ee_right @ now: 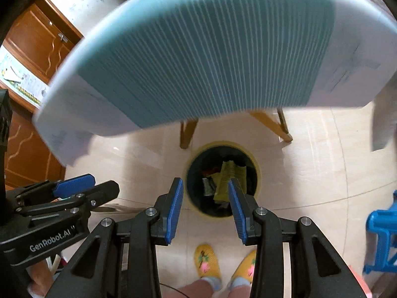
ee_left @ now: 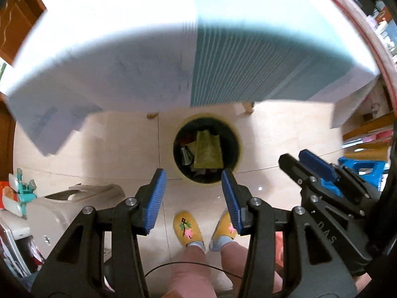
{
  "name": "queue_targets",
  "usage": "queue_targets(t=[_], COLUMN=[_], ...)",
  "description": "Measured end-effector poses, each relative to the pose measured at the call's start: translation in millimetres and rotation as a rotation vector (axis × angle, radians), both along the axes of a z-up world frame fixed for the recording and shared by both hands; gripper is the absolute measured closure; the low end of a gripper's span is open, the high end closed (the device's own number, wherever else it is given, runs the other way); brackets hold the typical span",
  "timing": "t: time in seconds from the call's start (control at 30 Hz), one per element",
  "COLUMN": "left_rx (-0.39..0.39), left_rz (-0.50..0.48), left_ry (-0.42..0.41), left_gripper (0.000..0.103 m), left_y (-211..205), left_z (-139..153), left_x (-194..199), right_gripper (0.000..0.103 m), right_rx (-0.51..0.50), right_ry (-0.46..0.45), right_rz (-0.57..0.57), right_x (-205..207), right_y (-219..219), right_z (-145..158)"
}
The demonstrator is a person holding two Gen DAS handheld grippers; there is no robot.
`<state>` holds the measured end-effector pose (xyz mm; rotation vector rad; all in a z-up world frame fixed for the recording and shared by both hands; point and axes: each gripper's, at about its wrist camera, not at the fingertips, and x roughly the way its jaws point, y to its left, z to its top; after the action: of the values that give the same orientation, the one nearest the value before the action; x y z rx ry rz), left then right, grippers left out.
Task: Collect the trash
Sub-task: 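Raise both tools back above the table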
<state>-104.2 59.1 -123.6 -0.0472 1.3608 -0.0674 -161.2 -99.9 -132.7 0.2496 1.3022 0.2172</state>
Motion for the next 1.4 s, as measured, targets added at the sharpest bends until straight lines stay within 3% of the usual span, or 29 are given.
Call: queue_targets(t=[0.17,0.33,0.63,0.83,0.97,1.17,1.4], left_rx=[0.012,0.043,0.019,0.015,0.022,0.039,0.053], left_rz=[-0.043,-0.082,-0.118,-0.138,-0.148,-0.152,-0.132], left_ry=[-0.082,-0.169,-0.335,-0.405,-0.442,-0.462,-0.440], left_gripper=[0.060,0.060,0.060,0.060,0.060,0.060,0.060], left_y=[2,-3,-12,-13,-11,-8,-18], left_z=[94,169,277,316,325,329,311], left_x=[-8,-9,2,11,21,47,105], right_gripper=[0.065,0.065,0.065,0.065,0.065,0.065,0.065], right_rx=[0.028,0.073,0.069,0.033,0.019,0.013,0.019], right_ry=[-0.031,-0.104,-0.250,-0.330,-0.353,-0.360,-0.331], right_rz=[-0.020,-0.061,-0.115,-0.123,-0.140,-0.174,-0.173], right_x=[1,6,21,31,46,81,141], right_y=[3,-1,-9,-12,-12,-15,-32], right_z=[90,171,264,311,324,321,298])
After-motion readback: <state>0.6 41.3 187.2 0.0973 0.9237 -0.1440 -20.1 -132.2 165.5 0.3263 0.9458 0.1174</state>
